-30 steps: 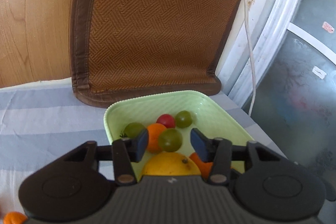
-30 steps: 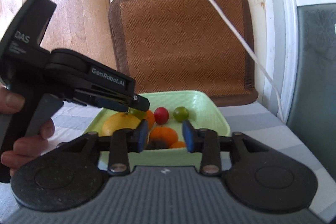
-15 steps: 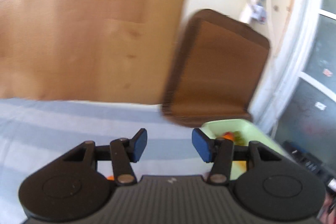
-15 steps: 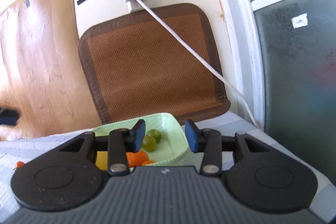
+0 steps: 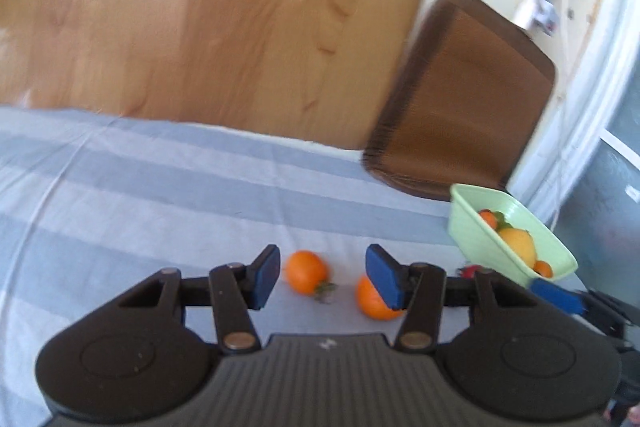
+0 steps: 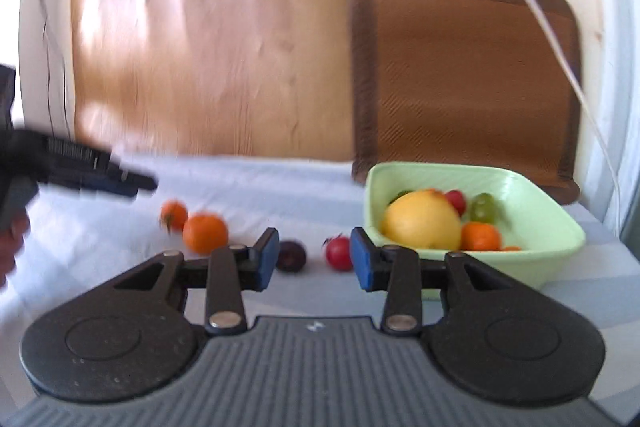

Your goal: Organize fruits

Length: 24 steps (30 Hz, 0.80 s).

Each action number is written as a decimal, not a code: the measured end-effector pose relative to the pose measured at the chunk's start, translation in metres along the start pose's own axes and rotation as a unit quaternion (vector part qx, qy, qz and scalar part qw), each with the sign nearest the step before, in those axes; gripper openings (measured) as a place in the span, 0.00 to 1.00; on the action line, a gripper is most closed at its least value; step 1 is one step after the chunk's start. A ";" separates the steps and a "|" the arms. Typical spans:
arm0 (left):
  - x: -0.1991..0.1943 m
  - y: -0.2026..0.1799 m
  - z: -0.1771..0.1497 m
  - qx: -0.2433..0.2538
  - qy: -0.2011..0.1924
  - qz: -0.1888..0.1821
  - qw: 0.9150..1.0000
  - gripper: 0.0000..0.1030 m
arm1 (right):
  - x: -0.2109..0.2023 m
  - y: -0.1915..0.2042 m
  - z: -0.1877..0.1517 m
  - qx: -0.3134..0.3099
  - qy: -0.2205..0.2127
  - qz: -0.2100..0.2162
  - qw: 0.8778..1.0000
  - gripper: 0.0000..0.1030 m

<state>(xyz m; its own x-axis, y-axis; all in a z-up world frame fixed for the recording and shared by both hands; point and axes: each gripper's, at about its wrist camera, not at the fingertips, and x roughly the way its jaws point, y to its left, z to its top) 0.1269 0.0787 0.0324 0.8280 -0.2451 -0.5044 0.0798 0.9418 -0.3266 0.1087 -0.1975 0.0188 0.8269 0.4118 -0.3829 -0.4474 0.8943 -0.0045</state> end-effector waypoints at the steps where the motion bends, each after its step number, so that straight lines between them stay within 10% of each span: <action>1: 0.002 -0.008 -0.001 0.016 -0.002 -0.007 1.000 0.47 | 0.007 0.005 0.000 -0.010 0.014 -0.002 1.000 0.37; 9: 0.031 -0.067 -0.018 0.177 0.017 0.022 0.984 0.55 | 0.048 0.011 0.007 0.000 0.069 0.006 0.998 0.37; 24: 0.033 -0.065 -0.033 0.148 0.057 -0.012 0.987 0.39 | 0.038 0.010 -0.001 0.008 0.080 0.029 0.996 0.29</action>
<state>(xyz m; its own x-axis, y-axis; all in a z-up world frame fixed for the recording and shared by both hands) 0.1310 0.0016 0.0111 0.7573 -0.2760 -0.5919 0.2708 0.9574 -0.0999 0.1353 -0.1727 0.0028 0.7347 0.4310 -0.5239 -0.4859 0.8732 0.0369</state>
